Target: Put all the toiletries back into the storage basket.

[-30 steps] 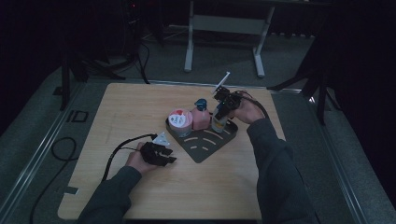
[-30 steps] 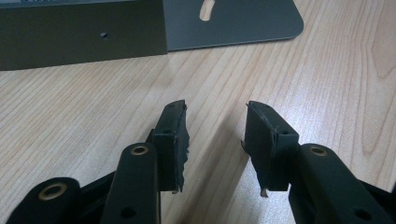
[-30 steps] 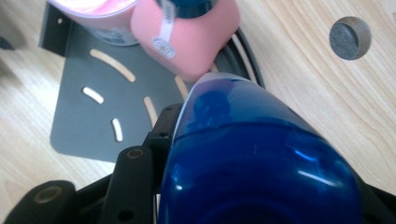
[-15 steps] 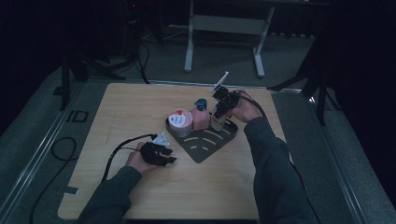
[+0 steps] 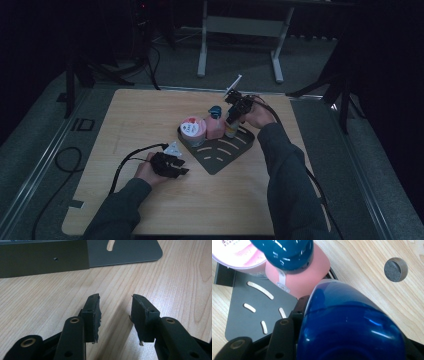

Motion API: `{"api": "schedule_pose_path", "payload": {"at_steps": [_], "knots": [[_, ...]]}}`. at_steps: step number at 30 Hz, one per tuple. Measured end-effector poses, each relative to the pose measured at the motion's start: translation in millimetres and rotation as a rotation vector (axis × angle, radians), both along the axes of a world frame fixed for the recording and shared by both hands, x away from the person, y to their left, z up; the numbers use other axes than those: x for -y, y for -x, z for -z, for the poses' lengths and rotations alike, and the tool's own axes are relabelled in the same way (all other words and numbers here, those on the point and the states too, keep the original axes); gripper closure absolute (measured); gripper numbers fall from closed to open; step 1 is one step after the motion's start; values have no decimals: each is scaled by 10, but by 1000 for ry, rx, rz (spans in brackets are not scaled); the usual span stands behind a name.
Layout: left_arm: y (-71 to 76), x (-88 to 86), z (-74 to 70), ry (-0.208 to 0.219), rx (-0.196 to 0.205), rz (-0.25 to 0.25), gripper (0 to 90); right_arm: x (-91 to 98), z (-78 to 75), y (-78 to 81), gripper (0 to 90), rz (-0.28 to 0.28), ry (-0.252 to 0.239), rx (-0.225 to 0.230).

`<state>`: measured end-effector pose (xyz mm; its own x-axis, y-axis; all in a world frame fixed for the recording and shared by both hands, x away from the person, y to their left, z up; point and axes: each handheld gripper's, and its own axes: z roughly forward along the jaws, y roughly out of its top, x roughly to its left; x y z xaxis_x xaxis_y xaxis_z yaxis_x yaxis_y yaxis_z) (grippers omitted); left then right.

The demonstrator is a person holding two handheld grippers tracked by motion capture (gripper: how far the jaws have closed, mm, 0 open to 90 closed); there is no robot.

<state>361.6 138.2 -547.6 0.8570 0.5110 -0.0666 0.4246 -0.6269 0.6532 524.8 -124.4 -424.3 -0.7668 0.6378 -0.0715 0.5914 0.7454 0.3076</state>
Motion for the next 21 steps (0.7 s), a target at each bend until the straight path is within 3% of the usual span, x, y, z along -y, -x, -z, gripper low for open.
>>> {"api": "schedule_pose_path", "payload": {"at_steps": [8, 21], "knots": [[-2, -1, 0, 0, -1, 0, 586, -32, 3, -51, 547, -5, 1, 17], [-3, -1, -1, 0, -1, 0, 586, -52, 44, -107, 547, 33, -15, 17]]}}
